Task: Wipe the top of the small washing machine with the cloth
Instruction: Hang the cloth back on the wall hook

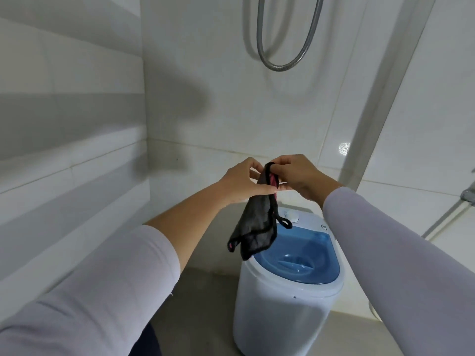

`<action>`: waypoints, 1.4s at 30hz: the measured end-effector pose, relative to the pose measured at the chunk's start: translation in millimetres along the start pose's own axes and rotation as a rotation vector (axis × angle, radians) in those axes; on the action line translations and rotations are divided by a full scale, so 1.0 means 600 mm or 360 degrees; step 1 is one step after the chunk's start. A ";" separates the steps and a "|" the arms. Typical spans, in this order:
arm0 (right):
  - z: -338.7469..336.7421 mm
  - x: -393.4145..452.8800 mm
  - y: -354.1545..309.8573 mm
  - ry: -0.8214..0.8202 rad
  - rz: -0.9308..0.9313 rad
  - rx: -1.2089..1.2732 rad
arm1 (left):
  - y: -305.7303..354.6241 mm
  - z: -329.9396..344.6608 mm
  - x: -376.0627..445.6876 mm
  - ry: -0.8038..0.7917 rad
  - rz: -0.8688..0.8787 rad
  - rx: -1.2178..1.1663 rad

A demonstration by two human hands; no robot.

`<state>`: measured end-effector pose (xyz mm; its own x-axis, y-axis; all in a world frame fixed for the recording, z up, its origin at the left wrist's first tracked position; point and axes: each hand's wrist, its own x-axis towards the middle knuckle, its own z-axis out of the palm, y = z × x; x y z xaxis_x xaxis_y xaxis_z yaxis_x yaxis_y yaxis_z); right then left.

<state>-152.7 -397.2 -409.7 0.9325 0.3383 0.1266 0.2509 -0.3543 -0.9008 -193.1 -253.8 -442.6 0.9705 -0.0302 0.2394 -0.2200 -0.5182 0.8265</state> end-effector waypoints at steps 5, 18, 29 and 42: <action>0.023 0.048 0.013 -0.0037 0.0032 0.0084 | -0.023 -0.027 0.029 0.0037 -0.0038 0.0103; 0.079 0.211 0.064 -0.0252 0.0030 0.0221 | -0.127 -0.082 0.139 0.0132 -0.0423 -0.0287; 0.115 0.310 -0.060 -0.0365 0.0031 -0.0093 | -0.077 -0.217 0.215 0.0298 -0.0710 0.0093; -0.004 0.354 -0.521 -0.0426 -0.0338 -0.0524 | 0.279 -0.539 0.267 0.0204 -0.0524 0.0695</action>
<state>-32.3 -216.5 -100.3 0.7627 0.6306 0.1435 0.5382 -0.4958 -0.6816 -106.6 -68.8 -101.4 0.9552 0.2828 0.0868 0.1804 -0.7894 0.5868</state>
